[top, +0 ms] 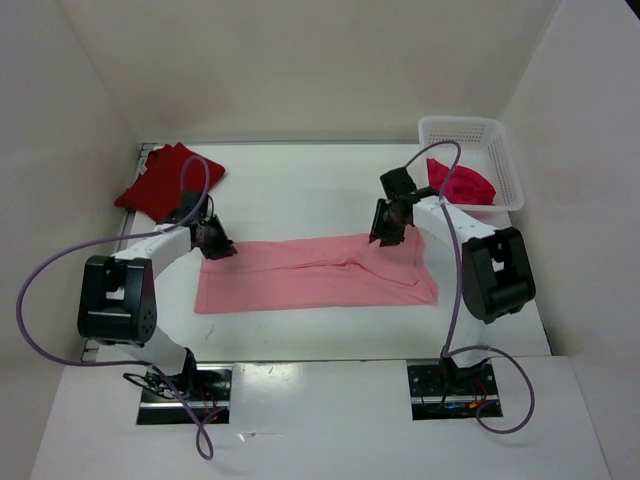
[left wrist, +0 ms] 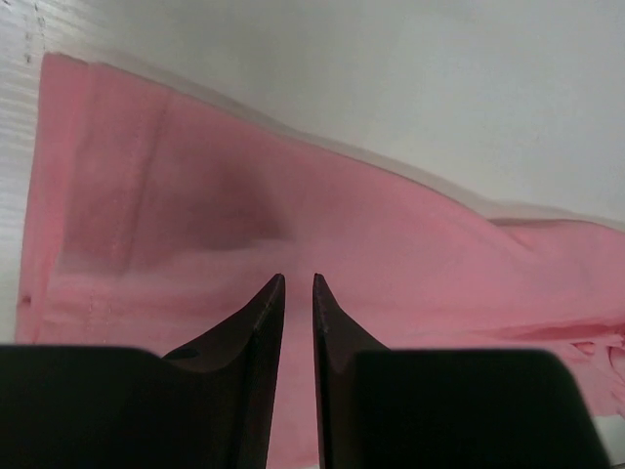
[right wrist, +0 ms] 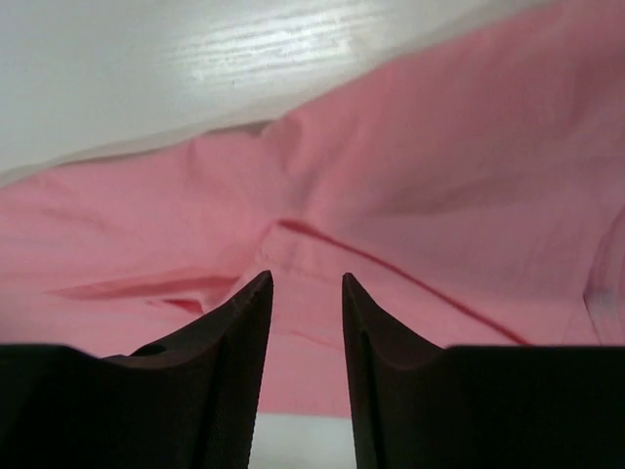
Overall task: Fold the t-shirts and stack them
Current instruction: Fold the other side of the tshirt into a rectangle
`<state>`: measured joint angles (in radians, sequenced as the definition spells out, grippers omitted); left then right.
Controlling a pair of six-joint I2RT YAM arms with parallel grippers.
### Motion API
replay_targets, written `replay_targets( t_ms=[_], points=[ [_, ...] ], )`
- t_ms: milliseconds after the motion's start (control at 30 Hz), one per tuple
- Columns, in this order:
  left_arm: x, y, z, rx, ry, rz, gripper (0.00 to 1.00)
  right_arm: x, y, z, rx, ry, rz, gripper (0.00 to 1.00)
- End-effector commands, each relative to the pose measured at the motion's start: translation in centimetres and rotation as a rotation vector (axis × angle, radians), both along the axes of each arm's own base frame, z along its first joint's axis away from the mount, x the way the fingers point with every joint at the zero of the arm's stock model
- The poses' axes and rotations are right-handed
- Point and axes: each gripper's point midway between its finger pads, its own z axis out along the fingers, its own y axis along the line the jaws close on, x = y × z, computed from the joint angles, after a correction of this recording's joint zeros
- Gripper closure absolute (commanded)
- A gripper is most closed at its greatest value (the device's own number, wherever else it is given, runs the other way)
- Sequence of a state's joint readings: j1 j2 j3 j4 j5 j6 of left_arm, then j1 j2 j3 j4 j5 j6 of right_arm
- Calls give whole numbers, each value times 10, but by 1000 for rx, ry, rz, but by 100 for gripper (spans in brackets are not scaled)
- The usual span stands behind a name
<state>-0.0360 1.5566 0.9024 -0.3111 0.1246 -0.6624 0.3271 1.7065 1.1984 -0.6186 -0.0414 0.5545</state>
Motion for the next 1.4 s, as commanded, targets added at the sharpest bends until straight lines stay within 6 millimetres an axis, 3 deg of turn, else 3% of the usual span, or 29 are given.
replay_targets(
  t_ms=[0, 133, 167, 300, 467, 600, 633, 733, 867, 967, 1033, 1067, 1133, 1367],
  points=[
    [29, 1, 11, 3, -73, 14, 76, 38, 18, 10, 23, -112, 24, 59],
    [35, 11, 3, 20, -68, 51, 76, 40, 29, 0, 13, -104, 46, 56],
    [30, 10, -7, -10, -40, 45, 76, 40, 33, 1, 17, -114, 55, 54],
    [27, 13, -20, -24, 3, 65, 76, 32, 34, -19, -1, -65, 65, 54],
    [26, 11, -19, -33, -6, 59, 76, 31, 33, -22, -21, -73, 63, 54],
    [23, 13, -22, -25, 3, 64, 76, 23, 30, -30, -32, -43, 64, 67],
    [23, 13, -22, -25, 3, 64, 76, 22, 31, -30, -24, -40, 68, 77],
    [21, 15, -22, -15, 3, 70, 76, 15, 29, -19, -21, -45, 68, 89],
    [21, 15, -22, -15, 3, 70, 76, 1, 24, -15, -33, -14, 89, 99],
    [21, 15, -22, -15, 3, 70, 76, -12, 20, -12, -33, -2, 102, 100],
    [23, 15, -22, -15, -6, 70, 76, -11, 18, -11, -37, -13, 98, 95],
    [23, 15, -22, -15, -6, 70, 76, -11, 18, -11, -41, -15, 106, 80],
    [23, 15, -22, -15, -6, 70, 76, -1, 22, -5, -32, -40, 106, 65],
    [22, 13, -23, -23, -6, 65, 76, 36, 27, -15, -71, -72, 69, 56]
  ],
)
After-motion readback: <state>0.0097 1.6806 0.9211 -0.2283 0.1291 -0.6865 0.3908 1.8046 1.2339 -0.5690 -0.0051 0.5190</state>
